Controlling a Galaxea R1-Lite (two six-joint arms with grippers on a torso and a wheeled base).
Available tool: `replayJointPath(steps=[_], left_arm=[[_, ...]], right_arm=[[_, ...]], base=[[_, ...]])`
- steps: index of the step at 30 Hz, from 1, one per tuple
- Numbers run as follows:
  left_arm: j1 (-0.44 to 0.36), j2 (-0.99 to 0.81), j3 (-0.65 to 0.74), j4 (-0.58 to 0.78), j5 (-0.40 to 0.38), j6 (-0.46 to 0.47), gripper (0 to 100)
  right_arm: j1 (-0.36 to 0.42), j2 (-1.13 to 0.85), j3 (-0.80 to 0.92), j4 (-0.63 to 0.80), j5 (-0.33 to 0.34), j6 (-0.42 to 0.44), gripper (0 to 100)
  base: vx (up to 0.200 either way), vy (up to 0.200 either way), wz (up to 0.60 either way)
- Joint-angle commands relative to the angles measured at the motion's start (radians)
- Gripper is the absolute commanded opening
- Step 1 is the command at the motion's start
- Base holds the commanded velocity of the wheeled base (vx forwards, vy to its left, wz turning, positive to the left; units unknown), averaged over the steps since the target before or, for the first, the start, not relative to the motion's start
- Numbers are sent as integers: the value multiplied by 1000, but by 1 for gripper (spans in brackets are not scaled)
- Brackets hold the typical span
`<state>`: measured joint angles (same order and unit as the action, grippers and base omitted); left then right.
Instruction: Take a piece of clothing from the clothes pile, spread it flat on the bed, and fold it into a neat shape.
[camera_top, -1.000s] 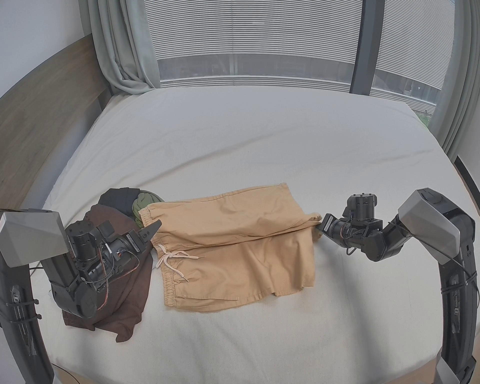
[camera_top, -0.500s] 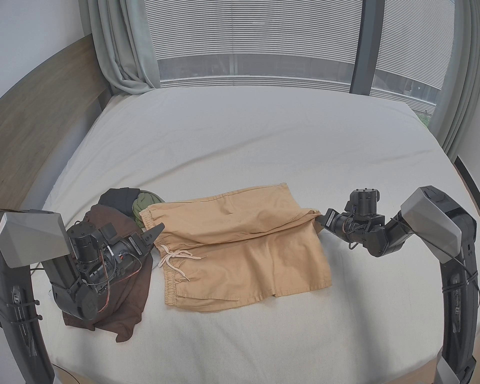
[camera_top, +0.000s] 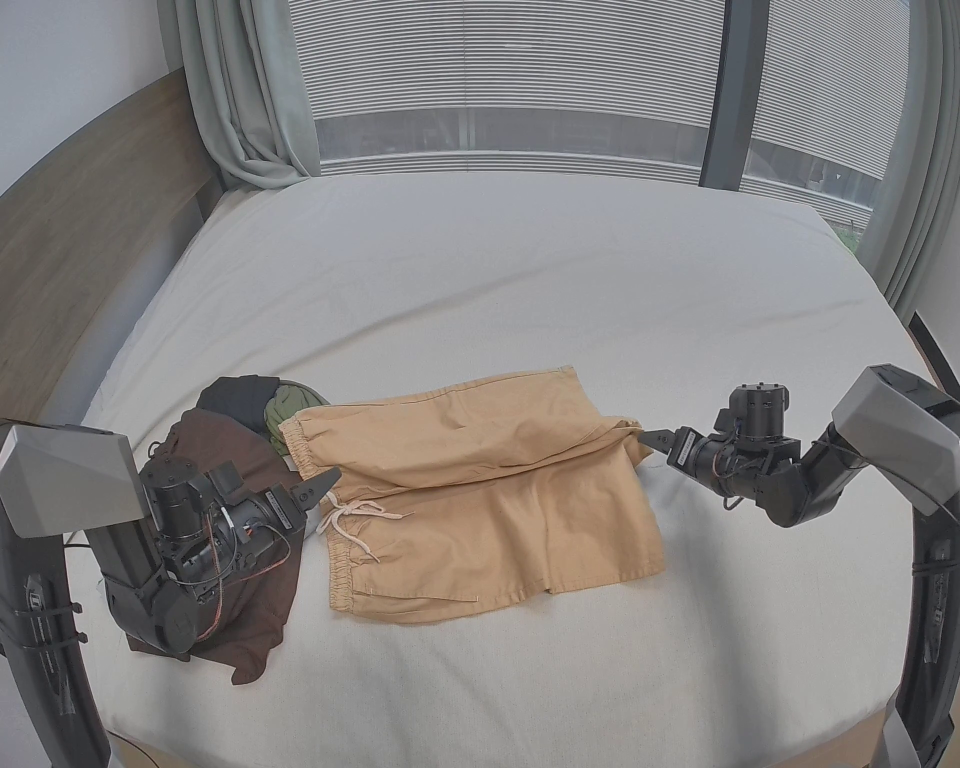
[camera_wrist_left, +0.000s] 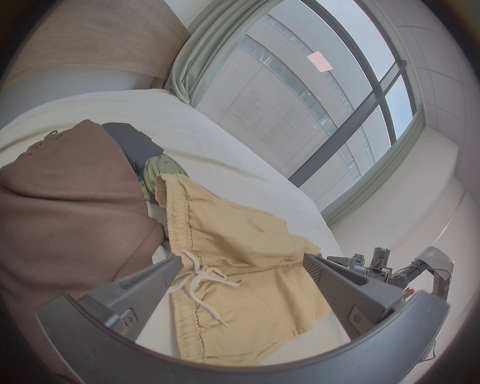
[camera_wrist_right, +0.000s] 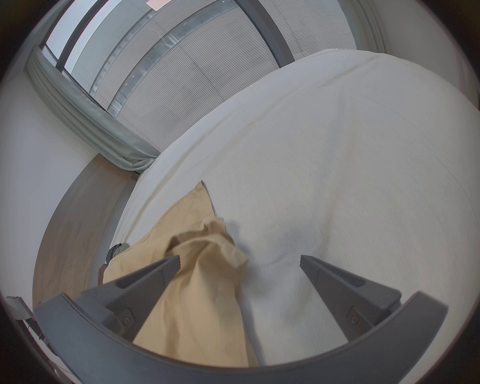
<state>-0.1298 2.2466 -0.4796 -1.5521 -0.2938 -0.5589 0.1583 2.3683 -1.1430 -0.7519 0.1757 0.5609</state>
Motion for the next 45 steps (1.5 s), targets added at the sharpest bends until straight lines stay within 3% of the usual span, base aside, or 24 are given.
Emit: replayJointPath(steps=[1, 6, 11, 16, 29, 45], left_arm=[[-7, -1, 50, 0, -21, -13, 100], [-10, 22, 110, 1, -79, -18, 100], [-24, 61, 134, 1, -80, -18, 100], [-50, 105, 153, 1, -80, -18, 100], [-63, 222, 136, 1, -67, -12, 100], [-76, 243, 96, 1, -54, -9, 100]], right_arm=[[9, -136, 186, -64, 16, 5, 100], [47, -219, 431, -250, 76, 70, 100], [46, -212, 554, -438, 120, 96, 100], [44, -158, 594, -544, 120, 97, 100], [32, -142, 586, -561, 128, 99, 100], [29, -150, 578, -567, 128, 120, 100]], base=[[0, 0, 0], [0, 0, 0], [0, 0, 0], [0, 0, 0], [0, 0, 0], [0, 0, 0]])
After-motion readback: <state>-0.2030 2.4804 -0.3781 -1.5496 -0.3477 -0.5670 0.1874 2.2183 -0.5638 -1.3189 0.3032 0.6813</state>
